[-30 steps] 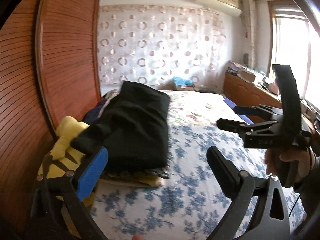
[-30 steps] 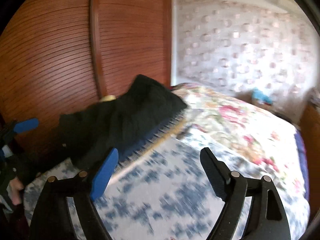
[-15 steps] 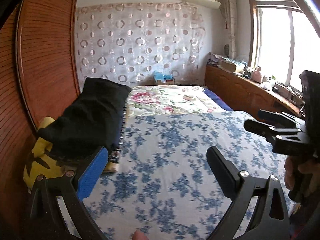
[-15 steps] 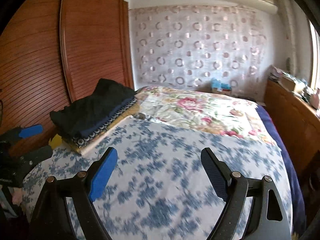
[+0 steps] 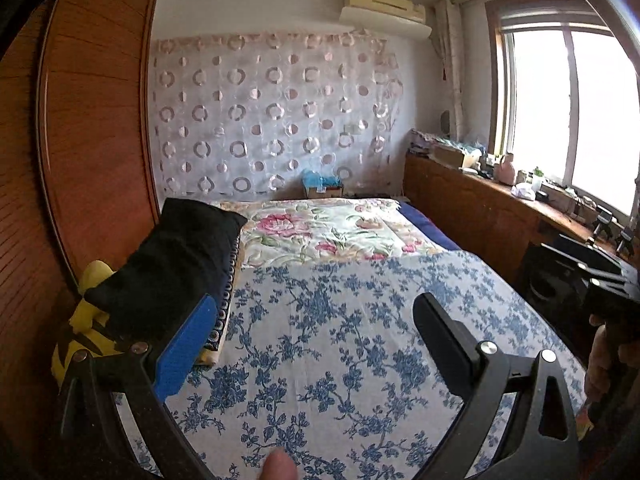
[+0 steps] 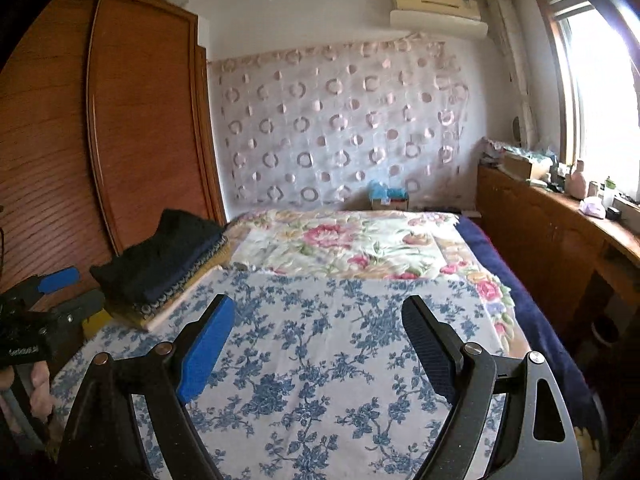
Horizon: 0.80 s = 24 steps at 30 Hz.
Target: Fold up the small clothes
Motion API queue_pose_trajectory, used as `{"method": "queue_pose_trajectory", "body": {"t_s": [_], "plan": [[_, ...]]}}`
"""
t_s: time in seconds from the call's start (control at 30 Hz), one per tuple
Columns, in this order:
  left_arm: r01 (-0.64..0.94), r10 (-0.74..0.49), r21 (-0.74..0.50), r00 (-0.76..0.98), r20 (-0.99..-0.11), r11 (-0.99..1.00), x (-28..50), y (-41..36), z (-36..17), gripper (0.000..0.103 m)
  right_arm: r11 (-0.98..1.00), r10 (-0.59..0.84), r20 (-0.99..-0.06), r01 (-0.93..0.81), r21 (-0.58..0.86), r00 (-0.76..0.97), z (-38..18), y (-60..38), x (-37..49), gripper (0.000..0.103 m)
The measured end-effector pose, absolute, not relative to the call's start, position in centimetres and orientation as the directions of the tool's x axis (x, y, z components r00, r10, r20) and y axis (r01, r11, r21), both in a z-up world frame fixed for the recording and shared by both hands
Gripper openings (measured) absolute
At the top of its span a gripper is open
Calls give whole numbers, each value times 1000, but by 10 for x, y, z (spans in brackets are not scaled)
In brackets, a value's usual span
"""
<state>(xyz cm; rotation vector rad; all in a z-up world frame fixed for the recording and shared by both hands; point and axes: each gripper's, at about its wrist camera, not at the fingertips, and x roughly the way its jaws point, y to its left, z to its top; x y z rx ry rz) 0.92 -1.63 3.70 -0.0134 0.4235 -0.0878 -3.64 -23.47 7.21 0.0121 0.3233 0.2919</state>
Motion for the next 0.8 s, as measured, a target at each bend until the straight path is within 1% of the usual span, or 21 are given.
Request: {"method": "queue_pose_trajectory", "body": {"t_s": [0.3, 0.47, 0.8], "plan": [[69, -71, -20, 916, -396, 997, 2, -17, 49, 99, 962, 274, -265, -268, 59, 925, 75, -233, -70, 87], [64, -60, -3, 920, -387, 998, 0, -19, 49, 99, 961, 278, -265, -270, 66, 924, 70, -234, -65, 87], [57, -57, -11, 921, -386, 998, -2, -19, 49, 99, 961, 276, -270, -267, 72, 922, 71, -236, -38, 87]]}}
